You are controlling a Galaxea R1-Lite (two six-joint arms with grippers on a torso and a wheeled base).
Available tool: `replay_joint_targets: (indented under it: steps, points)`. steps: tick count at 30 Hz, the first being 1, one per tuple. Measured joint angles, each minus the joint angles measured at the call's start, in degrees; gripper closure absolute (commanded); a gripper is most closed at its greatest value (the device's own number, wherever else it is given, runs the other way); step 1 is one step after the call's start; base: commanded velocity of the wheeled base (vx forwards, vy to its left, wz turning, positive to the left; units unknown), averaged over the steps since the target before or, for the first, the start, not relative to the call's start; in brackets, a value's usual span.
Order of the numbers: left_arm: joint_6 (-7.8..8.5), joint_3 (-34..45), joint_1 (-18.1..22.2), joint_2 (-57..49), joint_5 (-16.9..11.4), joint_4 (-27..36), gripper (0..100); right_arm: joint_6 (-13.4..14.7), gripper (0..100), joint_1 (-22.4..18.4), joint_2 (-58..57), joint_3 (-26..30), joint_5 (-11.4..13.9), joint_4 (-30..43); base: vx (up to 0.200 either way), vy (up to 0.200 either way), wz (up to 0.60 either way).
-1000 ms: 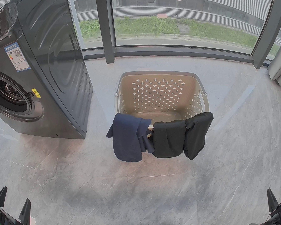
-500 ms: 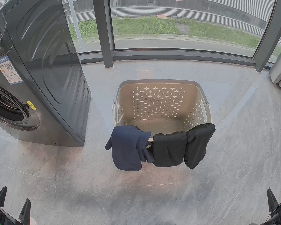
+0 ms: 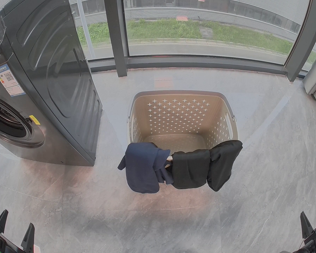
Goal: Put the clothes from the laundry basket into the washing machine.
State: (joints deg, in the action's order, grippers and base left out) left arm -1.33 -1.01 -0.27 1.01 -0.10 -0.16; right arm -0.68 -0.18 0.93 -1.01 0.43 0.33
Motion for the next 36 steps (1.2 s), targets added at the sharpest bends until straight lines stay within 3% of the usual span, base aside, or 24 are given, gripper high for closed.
replay_joint_targets:
  steps: [3, 12, 21, 30, 36]
  points:
    - [0.00, 0.0, 0.0, 0.0, 0.0, 0.0, 0, 0.0, 0, 0.0, 0.0, 0.0, 0.0, 0.0, 0.000, 0.000, 0.00]
    - [0.02, 0.0, 0.0, 0.0, 0.0, 0.0, 0, 0.1, 0, 0.0, 0.0, 0.0, 0.0, 0.0, 0.000, -0.200, 0.00]
    - [0.10, 0.0, 0.1, 0.0, 0.0, 0.0, 0, 1.4, 0, 0.1, 0.0, 0.0, -2.3, 0.0, 0.000, 0.000, 0.00]
    - [0.11, 0.0, 0.1, 0.0, 0.0, 0.0, 0, 1.5, 0, 0.1, 0.0, 0.0, -2.4, 0.0, 0.200, 0.000, 0.00]
    - [-0.11, 0.0, 0.1, 0.0, 0.0, 0.0, 0, 1.8, 0, 0.1, 0.0, -0.7, -2.2, -1.2, 0.000, 0.000, 0.00]
